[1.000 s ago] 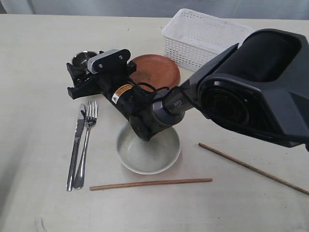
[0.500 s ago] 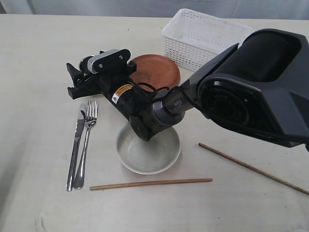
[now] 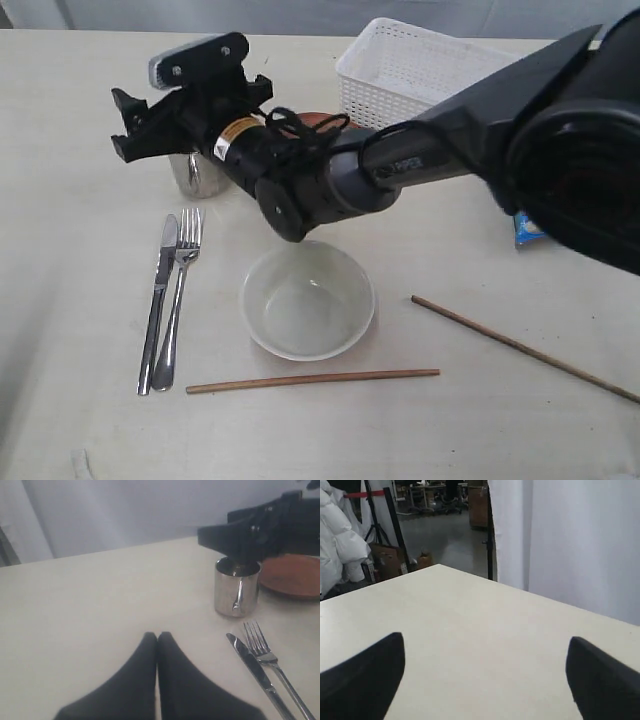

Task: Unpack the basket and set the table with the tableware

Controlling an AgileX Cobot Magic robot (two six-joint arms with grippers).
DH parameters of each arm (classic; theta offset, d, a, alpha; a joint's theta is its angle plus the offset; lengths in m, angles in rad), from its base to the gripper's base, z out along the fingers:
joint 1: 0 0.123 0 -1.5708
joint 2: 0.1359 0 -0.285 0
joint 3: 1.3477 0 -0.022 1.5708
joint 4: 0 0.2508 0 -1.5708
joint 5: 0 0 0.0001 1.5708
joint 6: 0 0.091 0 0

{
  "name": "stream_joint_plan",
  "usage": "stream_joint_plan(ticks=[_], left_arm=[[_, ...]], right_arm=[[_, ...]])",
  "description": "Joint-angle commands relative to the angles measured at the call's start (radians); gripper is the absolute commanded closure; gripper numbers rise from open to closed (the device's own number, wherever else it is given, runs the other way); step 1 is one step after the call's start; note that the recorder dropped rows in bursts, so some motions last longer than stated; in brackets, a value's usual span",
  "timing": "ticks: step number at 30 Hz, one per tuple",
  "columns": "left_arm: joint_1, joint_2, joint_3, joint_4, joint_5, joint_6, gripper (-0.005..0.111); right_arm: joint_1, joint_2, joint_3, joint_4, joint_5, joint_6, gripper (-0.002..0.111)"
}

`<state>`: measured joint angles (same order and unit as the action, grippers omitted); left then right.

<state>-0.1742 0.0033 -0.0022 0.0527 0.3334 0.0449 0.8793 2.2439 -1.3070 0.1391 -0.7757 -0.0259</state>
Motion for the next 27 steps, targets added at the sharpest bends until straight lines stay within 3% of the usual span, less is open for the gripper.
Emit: stream_joint_plan(ticks=[1,8,12,23,25,27], left_arm=[[0.002,-0.003,0.002,-0.001,-0.004,0.0,0.107],[0.002,-0.003,0.002,-0.001,-0.004,0.0,0.107],[0.002,-0.003,0.002,-0.001,-0.004,0.0,0.107],[0.002,-0.003,0.002,-0.001,-0.004,0.0,0.107],[0.002,-0.003,0.002,-0.001,-0.004,0.0,0.107],[0.002,-0.003,0.002,-0.001,-0.004,0.0,0.107]], right_arm=[[-0.007,-0.122,-0.006,0.107,0.234,-0.012,0.03],[-0.09,-0.29,-0.006,0.192,0.692,-0.015,0.084],[-0.152,-0.353,-0.006,0.192,0.908,-0.015,0.108],[-0.403,-0.484,-0.073,0.192,1.307,-0.071,0.108],[-0.464,-0.468,-0.143,0.192,1.4,-0.079,0.104],[-0.527,-0.431,-0.224,0.187,1.489,-0.079,0.093]])
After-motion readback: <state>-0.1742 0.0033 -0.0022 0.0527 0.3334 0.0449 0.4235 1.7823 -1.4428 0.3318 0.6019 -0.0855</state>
